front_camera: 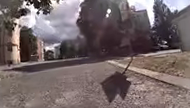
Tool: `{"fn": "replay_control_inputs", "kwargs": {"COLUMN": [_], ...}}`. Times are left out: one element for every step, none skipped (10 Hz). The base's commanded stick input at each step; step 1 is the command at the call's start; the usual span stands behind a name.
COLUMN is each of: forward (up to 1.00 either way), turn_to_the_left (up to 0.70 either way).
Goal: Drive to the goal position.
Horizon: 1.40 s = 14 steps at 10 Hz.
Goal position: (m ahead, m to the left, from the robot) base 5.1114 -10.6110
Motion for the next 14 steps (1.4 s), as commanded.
{"fn": "replay_control_inputs", "kwargs": {"forward": [0.85, 0.85, 0.85, 0.85, 0.85, 0.85, 0.85, 0.85, 0.85, 0.85, 0.85, 0.85, 0.85, 0.85], "turn_to_the_left": [0.00, 0.00, 0.00, 0.00, 0.00, 0.00, 0.00, 0.00, 0.00, 0.00, 0.00, 0.00, 0.00, 0.00]}}
